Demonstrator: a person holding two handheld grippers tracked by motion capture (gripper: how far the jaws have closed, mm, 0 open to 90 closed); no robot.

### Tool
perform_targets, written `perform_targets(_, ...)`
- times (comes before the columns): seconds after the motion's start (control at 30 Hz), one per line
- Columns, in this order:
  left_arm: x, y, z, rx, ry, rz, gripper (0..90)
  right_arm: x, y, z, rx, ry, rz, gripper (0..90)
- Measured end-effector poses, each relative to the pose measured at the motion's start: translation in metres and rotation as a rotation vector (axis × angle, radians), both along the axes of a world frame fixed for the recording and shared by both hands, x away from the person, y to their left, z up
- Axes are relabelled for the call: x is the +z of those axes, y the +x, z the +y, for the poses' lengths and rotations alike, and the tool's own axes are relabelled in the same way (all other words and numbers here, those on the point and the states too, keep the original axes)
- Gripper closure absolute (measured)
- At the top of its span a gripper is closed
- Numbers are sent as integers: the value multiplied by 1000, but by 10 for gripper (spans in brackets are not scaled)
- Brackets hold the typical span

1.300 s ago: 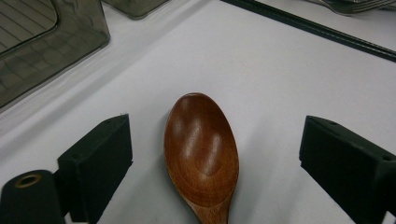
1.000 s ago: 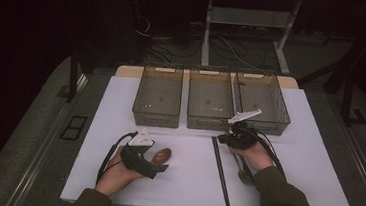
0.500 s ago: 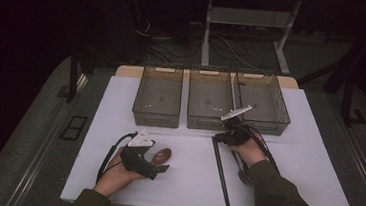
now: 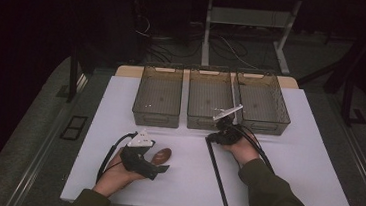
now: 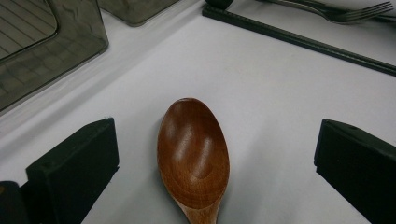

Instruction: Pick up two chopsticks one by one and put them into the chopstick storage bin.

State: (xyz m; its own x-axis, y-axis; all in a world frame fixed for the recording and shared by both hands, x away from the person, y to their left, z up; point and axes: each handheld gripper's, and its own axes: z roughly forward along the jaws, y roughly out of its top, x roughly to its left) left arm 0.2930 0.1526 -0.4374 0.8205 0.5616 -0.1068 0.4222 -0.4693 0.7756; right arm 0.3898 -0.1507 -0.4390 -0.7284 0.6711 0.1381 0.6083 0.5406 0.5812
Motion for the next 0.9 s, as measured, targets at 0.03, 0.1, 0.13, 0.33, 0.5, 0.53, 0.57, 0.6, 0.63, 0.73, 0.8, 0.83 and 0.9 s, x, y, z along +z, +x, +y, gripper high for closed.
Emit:
perform_targets(0.03, 0, 0, 0, 0, 0, 0, 0, 0, 0, 2, 1, -2, 0, 897)
perform_targets(0.1, 0, 0, 0, -1, 0, 1, 0, 0, 0, 4, 8, 1, 2, 897)
perform_targets(0.13, 0, 0, 0, -1, 0, 1, 0, 0, 0, 4, 8, 1, 2, 897)
perform_targets(0.33, 0, 0, 0, -2, -1, 3, 0, 0, -1, 14, 28, -6, -2, 897)
perform_targets(0.5, 0, 0, 0, -2, -4, 3, 0, 0, -2, 20, 39, 0, -1, 897)
perform_targets(0.53, 0, 0, 0, -1, -4, 4, 0, 0, -3, 22, 41, -5, -4, 897)
perform_targets(0.57, 0, 0, 0, -2, -5, 5, 0, 0, -3, 22, 41, -5, -4, 897)
perform_targets(0.6, 0, 0, 0, -2, -5, 5, 0, 0, -3, 23, 43, -2, -3, 897)
perform_targets(0.63, 0, 0, 0, -4, -5, 4, 0, 0, -3, 25, 48, -1, -4, 897)
perform_targets(0.73, 0, 0, 0, -6, -4, 4, 0, 0, -3, 27, 51, 1, -1, 897)
perform_targets(0.8, 0, 0, 0, -3, -6, 5, 0, 0, -4, 30, 57, 3, 0, 897)
perform_targets(0.83, 0, 0, 0, -3, -7, 5, 0, 0, -4, 31, 58, 1, -1, 897)
perform_targets(0.9, 0, 0, 0, -3, -7, 6, 0, 0, -5, 35, 68, 6, 0, 897)
